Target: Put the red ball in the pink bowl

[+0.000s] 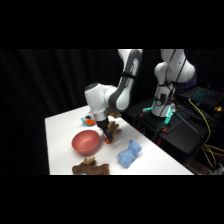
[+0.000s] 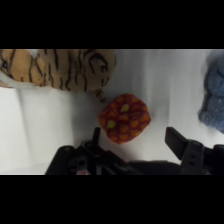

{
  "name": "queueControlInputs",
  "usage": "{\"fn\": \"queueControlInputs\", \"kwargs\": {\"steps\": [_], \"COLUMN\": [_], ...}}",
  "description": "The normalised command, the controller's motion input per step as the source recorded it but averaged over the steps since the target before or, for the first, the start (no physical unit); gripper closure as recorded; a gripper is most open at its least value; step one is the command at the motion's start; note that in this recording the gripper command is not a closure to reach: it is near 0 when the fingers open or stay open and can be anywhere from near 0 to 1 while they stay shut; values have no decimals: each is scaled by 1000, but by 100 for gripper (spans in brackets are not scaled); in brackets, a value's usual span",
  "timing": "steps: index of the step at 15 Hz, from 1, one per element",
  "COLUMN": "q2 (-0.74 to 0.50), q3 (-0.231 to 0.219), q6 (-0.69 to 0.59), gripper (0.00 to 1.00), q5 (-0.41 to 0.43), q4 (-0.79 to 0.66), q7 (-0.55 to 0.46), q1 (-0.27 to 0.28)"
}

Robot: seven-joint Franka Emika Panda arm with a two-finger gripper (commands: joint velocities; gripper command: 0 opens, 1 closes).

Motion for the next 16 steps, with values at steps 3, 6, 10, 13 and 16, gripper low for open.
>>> {"fn": "queueControlInputs", "kwargs": {"steps": [3, 6, 10, 13, 16], "q2": [17, -12, -49, -78, -144], "q3": [114, 110, 92, 71, 59], "q6": [82, 65, 41, 19, -4], "gripper": [0, 0, 100, 100, 34], "q5": [103, 122, 126, 109, 103], "q4": [-16, -42, -33, -30, -62], "q7": [-214, -215, -194, -164, -134], "q1": [-124, -117, -97, -76, -66]}}
